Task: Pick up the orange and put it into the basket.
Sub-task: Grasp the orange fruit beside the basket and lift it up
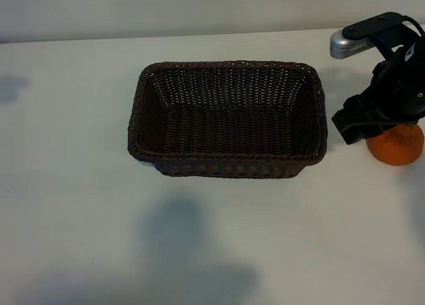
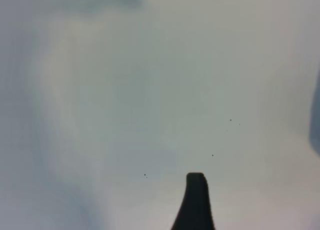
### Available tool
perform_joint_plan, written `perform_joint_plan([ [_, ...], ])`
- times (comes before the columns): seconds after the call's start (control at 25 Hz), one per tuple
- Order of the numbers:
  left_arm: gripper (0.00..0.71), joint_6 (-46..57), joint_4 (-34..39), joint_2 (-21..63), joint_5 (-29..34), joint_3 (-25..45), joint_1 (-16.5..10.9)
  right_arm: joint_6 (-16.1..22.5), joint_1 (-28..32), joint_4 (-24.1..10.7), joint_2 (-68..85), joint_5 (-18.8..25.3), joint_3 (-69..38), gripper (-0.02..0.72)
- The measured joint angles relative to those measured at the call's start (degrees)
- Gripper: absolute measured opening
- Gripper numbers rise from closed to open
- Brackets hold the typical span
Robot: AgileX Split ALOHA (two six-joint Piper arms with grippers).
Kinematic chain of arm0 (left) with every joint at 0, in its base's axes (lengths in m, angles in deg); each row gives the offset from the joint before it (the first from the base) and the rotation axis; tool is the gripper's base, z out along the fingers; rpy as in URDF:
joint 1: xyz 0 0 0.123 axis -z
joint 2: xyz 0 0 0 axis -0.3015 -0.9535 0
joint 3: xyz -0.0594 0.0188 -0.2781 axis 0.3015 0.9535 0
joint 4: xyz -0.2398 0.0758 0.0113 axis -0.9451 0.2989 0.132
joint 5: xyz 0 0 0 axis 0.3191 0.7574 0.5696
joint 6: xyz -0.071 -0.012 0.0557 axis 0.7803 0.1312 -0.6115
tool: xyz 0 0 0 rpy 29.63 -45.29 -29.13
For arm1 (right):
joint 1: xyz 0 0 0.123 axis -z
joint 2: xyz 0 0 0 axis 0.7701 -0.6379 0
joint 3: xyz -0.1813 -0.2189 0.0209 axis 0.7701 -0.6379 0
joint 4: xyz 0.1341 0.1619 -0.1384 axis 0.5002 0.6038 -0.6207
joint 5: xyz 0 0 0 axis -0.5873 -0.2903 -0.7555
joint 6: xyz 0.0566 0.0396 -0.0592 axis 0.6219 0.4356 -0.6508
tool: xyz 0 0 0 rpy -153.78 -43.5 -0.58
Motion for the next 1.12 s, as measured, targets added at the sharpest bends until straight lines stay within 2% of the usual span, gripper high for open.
perform_joint_plan([
  [0.2,0.597,-2.6,-3.21,7.64,1.9,0.0,-0.48,0.0,0.0,0.0,0.0,0.0,0.0,0.563],
  [0.4,0.596,-2.71,-3.42,21.41,1.9,1.37,-0.48,0.0,0.0,0.0,0.0,0.0,0.0,0.562],
  [0.52,0.596,-3.48,-3.22,31.01,1.57,3.74,1.9,0.0,0.0,0.0,0.0,0.0,0.0,0.562],
  [0.68,0.596,-3.71,-1.82,43.98,0.54,9.36,7.26,0.0,0.0,-0.06,0.0,0.0,0.0,0.562],
  [0.72,0.596,-3.17,-0.59,46.66,0.45,11.27,7.87,0.0,0.0,-0.06,0.0,0.0,0.0,0.562],
  [0.88,0.596,0.61,5.26,56.62,-3.04,20.15,8.52,-0.05,0.0,-0.06,0.0,-0.11,0.0,0.562],
  [1.12,0.596,2.06,3.85,68.98,-3.03,31.73,10.07,-0.05,0.0,-0.06,0.0,-0.17,0.0,0.562],
])
